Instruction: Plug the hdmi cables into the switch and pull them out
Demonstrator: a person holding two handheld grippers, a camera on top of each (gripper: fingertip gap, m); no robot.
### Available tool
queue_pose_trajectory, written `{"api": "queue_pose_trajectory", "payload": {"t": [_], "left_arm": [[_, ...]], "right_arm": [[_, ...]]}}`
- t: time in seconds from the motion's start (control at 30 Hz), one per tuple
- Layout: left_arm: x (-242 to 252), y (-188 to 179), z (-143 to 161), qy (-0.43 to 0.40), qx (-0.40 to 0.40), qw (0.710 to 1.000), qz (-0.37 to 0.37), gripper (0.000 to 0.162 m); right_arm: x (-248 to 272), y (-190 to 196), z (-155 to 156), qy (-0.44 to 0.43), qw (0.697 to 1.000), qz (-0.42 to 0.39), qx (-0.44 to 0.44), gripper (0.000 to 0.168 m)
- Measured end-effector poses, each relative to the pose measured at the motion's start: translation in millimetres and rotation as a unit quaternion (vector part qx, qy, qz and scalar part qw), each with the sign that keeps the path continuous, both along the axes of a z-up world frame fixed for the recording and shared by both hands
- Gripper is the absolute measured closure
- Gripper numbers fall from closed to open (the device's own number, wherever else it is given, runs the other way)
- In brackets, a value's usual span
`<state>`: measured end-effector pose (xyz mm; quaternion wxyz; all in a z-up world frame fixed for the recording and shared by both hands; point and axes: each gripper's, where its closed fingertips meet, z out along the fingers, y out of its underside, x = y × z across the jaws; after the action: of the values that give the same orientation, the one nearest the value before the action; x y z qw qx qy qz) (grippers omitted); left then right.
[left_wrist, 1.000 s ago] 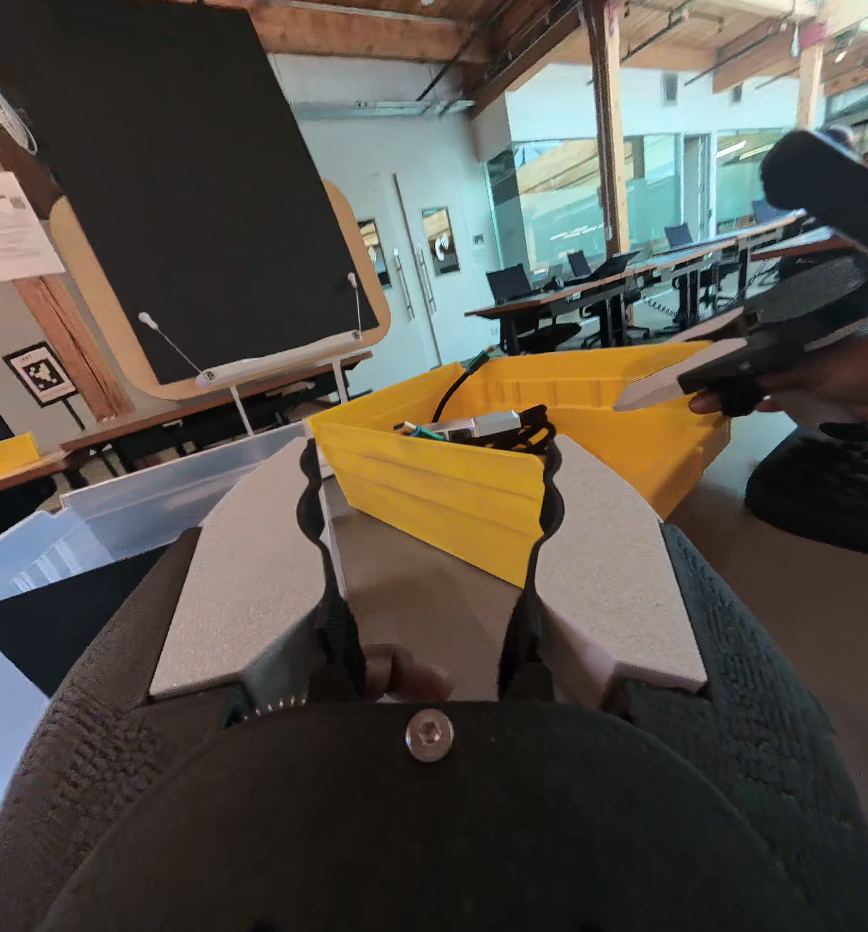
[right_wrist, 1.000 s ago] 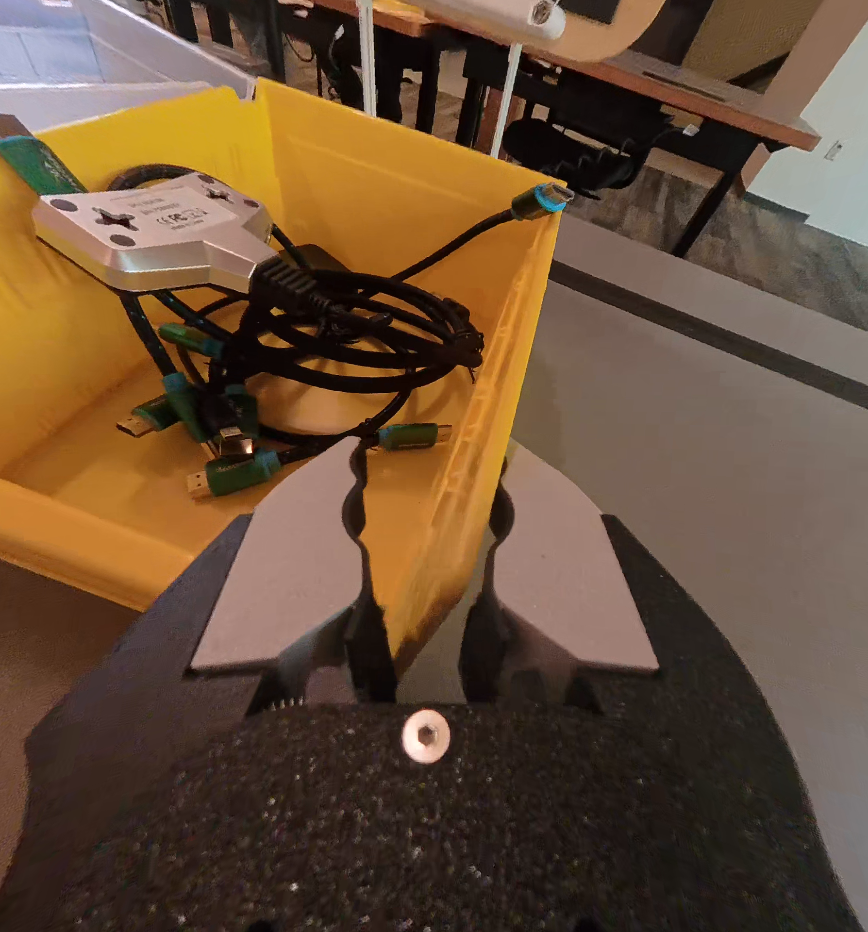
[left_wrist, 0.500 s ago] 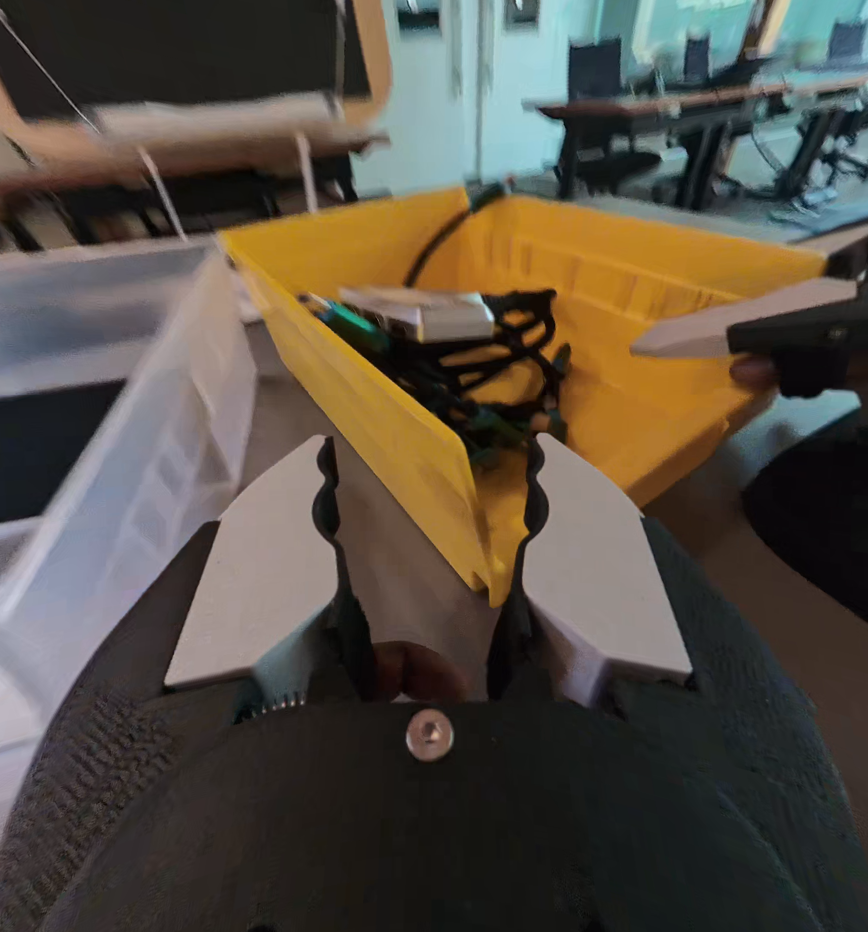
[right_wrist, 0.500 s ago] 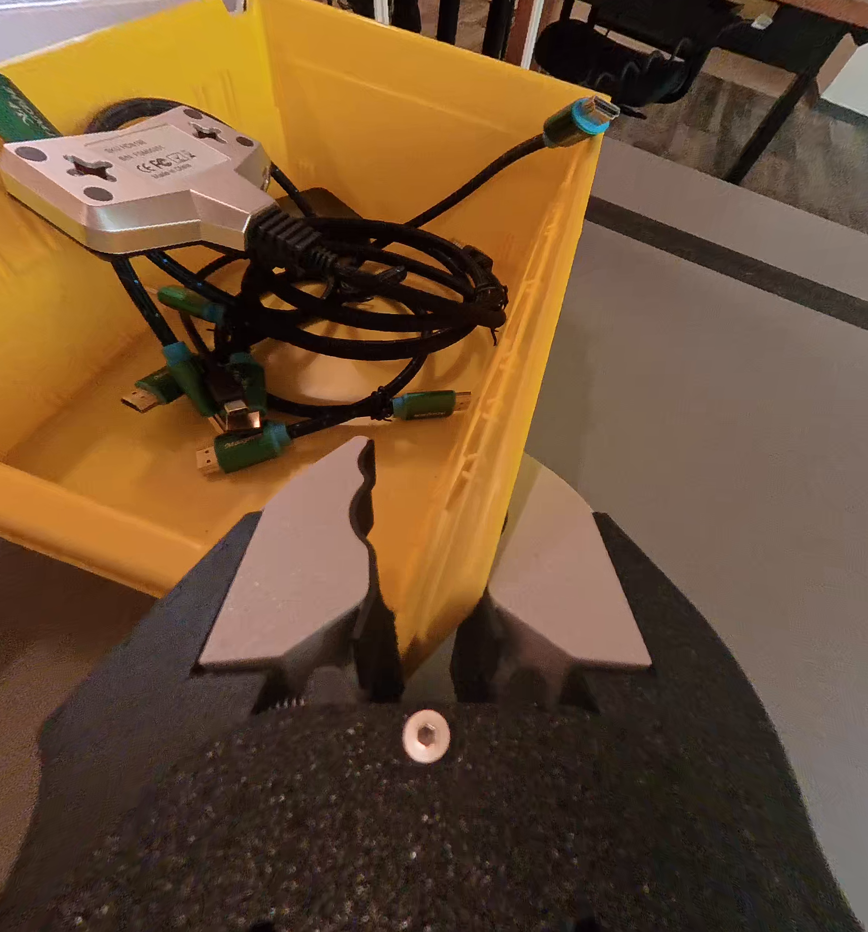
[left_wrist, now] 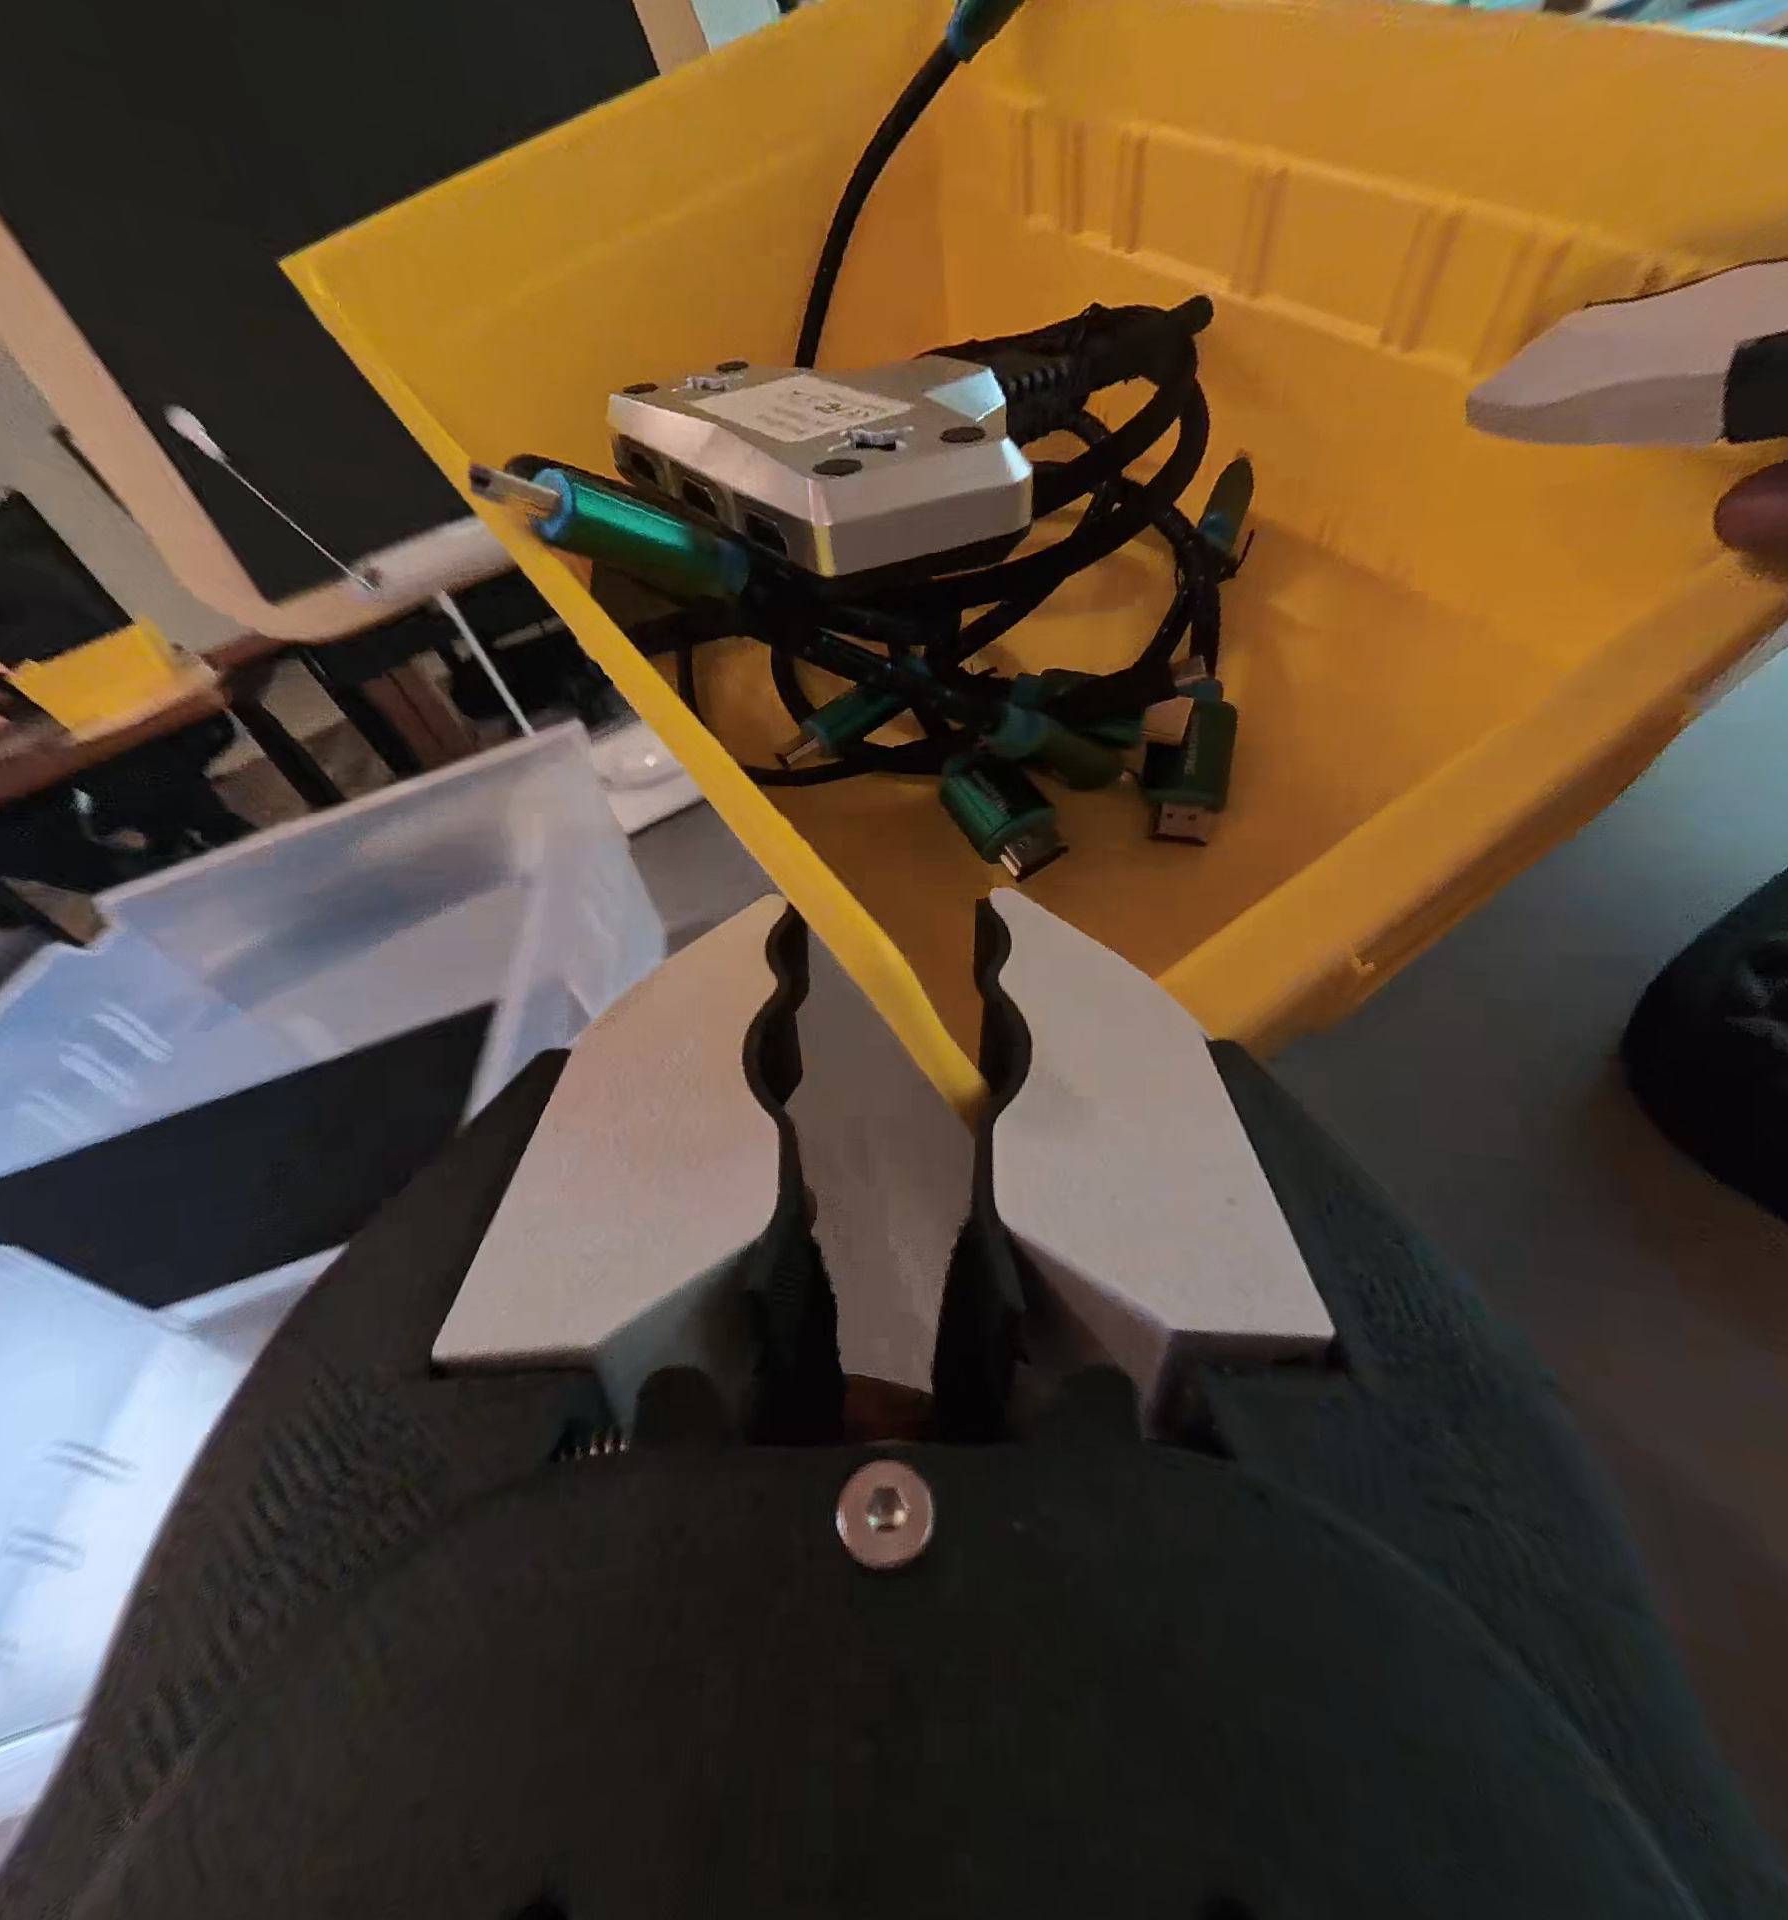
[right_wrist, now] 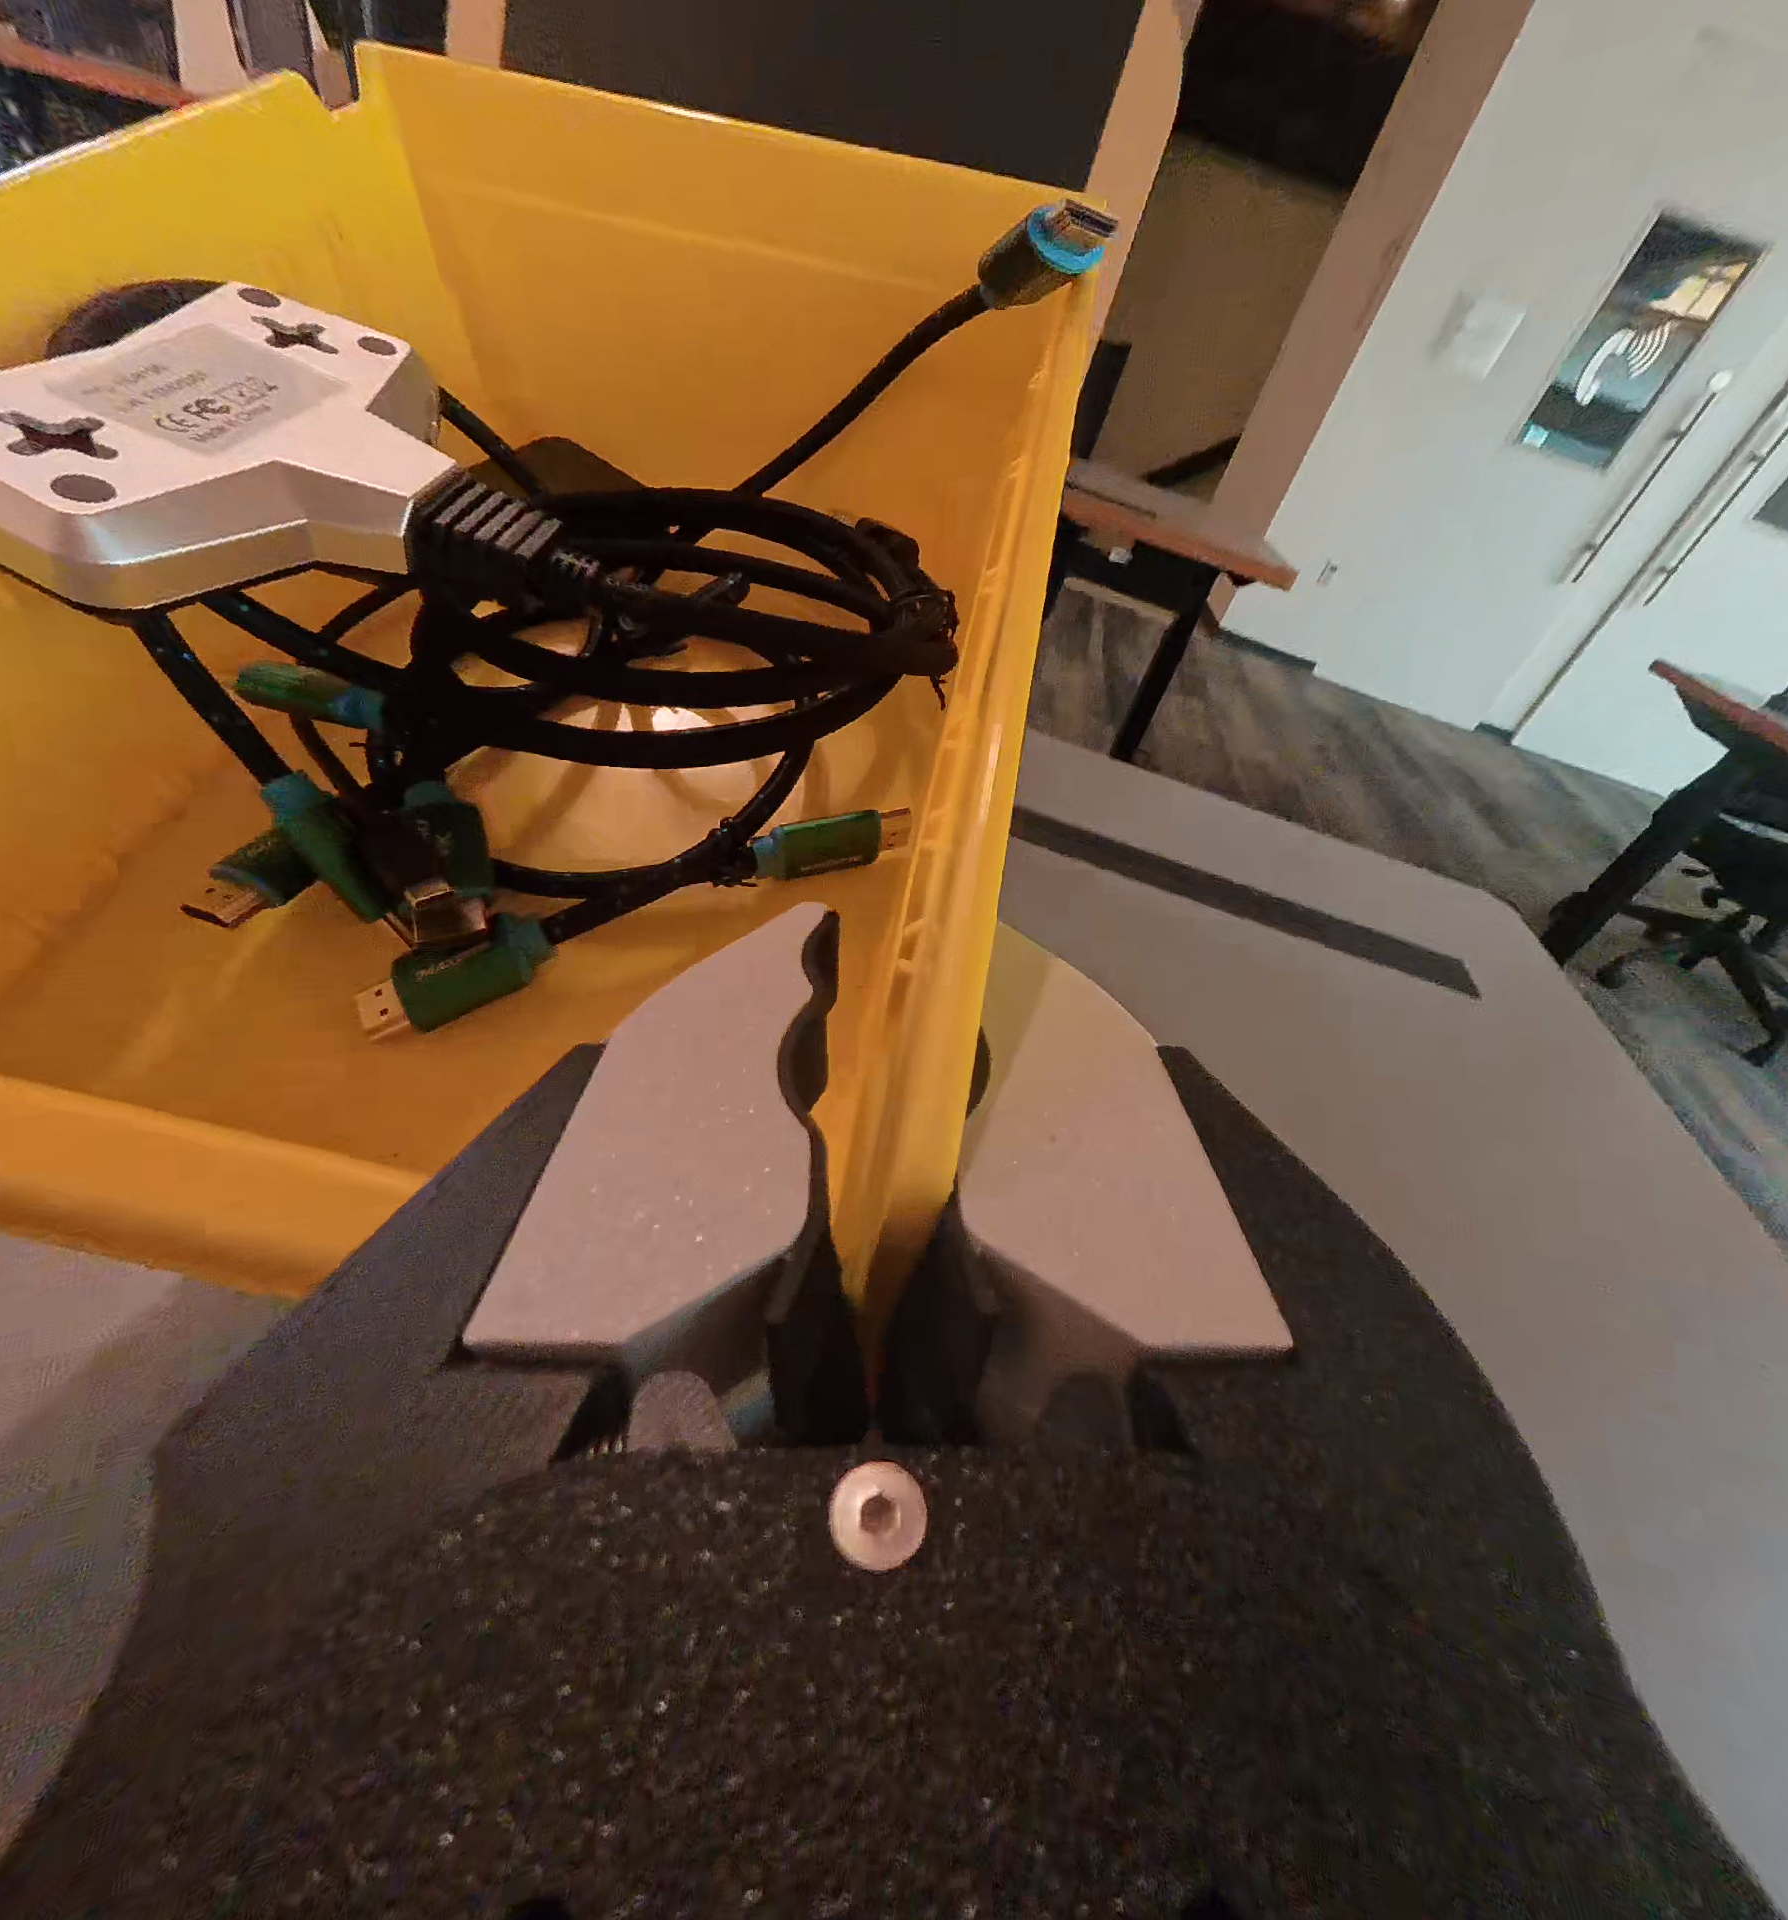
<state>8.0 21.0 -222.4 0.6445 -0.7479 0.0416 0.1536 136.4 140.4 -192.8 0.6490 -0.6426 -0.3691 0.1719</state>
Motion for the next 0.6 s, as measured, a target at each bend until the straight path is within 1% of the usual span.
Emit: {"api": "queue_pose_trajectory", "payload": {"t": [0.1, 0.17, 0.3, 0.4, 0.47, 0.53, 0.6], "left_arm": [[-12, -33, 39, 0.02, 0.021, 1.0, 0.011, 0.131], [-27, -61, 57, 0.043, 0.03, 0.998, 0.033, 0.131], [-75, -130, 82, 0.082, 0.046, 0.989, 0.112, 0.131], [-114, -191, 90, 0.088, 0.024, 0.976, 0.196, 0.132], [-139, -232, 88, 0.079, -0.017, 0.966, 0.246, 0.132], [-162, -271, 80, 0.06, -0.061, 0.955, 0.285, 0.132], [-185, -306, 70, 0.041, -0.08, 0.941, 0.328, 0.135]], "right_arm": [[-14, -32, 38, 0.022, 0.999, 0.027, 0.024, 0.15], [-34, -57, 56, 0.031, 0.997, 0.057, 0.045, 0.147], [-100, -110, 76, 0.062, 0.985, 0.148, 0.067, 0.143], [-162, -156, 78, 0.065, 0.971, 0.225, 0.052, 0.143], [-203, -189, 71, 0.048, 0.957, 0.284, 0.023, 0.14], [-240, -225, 56, 0.028, 0.941, 0.339, -0.008, 0.137], [-273, -258, 36, 0.011, 0.926, 0.376, -0.041, 0.135]]}}
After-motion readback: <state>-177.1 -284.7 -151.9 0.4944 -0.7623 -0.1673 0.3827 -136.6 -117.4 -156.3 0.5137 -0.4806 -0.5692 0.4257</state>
